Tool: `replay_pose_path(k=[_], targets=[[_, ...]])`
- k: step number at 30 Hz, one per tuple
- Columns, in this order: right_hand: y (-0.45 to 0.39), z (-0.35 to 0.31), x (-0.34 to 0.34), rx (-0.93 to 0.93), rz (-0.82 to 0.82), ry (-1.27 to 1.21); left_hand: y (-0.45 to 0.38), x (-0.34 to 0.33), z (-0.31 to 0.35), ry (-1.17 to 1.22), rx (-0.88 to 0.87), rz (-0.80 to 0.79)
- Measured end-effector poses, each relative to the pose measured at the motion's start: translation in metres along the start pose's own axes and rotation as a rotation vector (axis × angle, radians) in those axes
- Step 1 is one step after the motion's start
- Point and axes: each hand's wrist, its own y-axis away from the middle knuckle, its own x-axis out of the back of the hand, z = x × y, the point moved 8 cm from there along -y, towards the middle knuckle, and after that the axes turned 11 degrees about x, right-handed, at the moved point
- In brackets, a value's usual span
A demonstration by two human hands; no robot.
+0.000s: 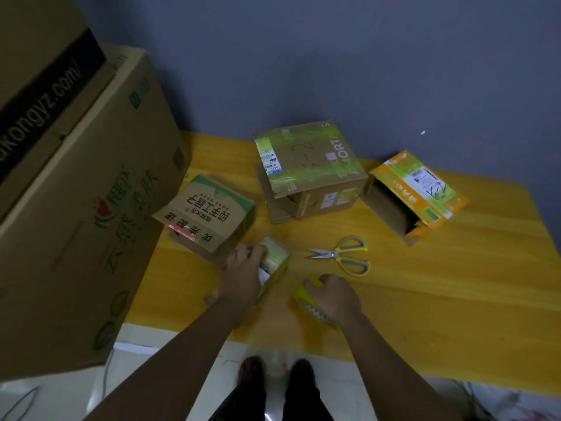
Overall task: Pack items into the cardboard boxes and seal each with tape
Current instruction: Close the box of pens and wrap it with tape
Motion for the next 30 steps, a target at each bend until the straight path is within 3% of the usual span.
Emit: replay_pose_path(k=[2, 7, 10, 14, 18, 21, 24, 28, 30], targets=[[0.0, 0.003, 0.001, -0.001, -0.001, -0.012, 0.003, -0.003, 0.005, -0.08, 0.019, 0.013], [0.004, 0.003, 0.007, 0.071, -0.035, -0.037, 0.004, -0.019, 0.01, -0.36, 0.016, -0.127], [0.01, 0.0, 0.03, 0.134, -0.017, -0.022, -0.002, -0.014, 0.005, -0.095, 0.038, -0.218], [0.016, -0.012, 0.07, 0.271, -0.065, -0.114, -0.004, -0.039, -0.005, 0.603, 0.119, -0.571], [0.012, -0.024, 0.074, 0.334, -0.192, -0.169, 0.002, -0.058, -0.004, 0.68, 0.204, -0.653], [0.002, -0.024, 0.065, 0.273, -0.215, -0.251, -0.007, -0.058, -0.009, 0.599, 0.188, -0.56], [-0.007, -0.029, 0.06, 0.258, -0.178, -0.326, -0.015, -0.048, -0.015, 0.418, 0.203, -0.325], [-0.016, -0.047, 0.062, 0.313, -0.075, -0.382, -0.007, -0.036, 0.0, -0.009, 0.112, 0.054], [-0.022, -0.05, 0.059, 0.325, -0.054, -0.419, -0.003, -0.037, 0.005, -0.045, 0.088, 0.043]])
